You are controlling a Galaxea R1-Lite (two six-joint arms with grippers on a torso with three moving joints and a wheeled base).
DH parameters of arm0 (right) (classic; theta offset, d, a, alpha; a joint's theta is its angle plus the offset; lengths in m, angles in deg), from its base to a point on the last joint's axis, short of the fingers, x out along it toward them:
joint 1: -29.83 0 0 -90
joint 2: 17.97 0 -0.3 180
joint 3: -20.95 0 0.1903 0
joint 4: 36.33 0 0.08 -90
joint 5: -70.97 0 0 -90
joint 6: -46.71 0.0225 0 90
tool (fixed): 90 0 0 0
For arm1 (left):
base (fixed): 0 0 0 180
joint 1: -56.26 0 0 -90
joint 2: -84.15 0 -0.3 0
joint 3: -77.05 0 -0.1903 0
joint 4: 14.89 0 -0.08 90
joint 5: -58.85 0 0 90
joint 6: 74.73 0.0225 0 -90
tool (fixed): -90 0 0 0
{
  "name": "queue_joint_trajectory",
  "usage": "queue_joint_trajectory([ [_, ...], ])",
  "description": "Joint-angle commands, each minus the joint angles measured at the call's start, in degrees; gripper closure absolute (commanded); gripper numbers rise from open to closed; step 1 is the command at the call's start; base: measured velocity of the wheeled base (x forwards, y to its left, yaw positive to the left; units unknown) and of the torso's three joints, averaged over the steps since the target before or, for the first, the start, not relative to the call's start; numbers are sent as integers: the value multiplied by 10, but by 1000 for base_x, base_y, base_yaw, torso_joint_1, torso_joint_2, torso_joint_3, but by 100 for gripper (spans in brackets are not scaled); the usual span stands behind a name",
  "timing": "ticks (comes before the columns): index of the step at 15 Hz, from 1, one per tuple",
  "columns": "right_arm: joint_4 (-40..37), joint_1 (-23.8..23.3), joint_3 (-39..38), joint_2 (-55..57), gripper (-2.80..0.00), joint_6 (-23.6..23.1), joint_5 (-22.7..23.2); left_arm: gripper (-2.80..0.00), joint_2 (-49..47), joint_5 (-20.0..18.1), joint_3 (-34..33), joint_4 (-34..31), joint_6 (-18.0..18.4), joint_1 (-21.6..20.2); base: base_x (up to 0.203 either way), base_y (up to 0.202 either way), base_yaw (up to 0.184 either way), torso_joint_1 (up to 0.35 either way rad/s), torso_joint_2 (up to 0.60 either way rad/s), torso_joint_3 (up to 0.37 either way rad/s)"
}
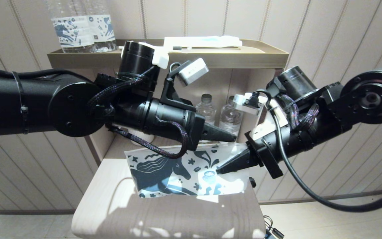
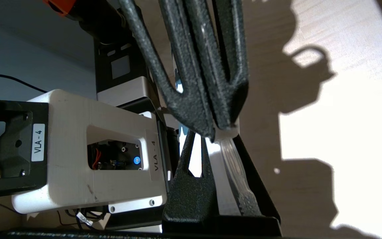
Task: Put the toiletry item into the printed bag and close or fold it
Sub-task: Close the strorage bag and place it on the desk
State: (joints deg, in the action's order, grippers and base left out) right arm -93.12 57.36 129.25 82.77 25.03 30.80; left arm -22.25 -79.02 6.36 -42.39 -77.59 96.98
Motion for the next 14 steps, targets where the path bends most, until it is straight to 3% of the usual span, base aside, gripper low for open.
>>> queue_joint_trajectory([
  [1,-2,1,2,4,0,-1,4,0,-1,-3,-1,0,0,0,0,0,0,0,0,0],
  [5,-2,1,2,3,0,-1,4,0,-6,-3,-3,2,1,1,0,0,0,0,0,0],
  [6,-2,1,2,3,0,-1,4,-280,-2,-2,-8,2,4,1,0,0,0,0,0,0],
  [14,-2,1,3,3,0,-1,5,-280,-6,-3,-3,0,0,0,0,0,0,0,0,0],
])
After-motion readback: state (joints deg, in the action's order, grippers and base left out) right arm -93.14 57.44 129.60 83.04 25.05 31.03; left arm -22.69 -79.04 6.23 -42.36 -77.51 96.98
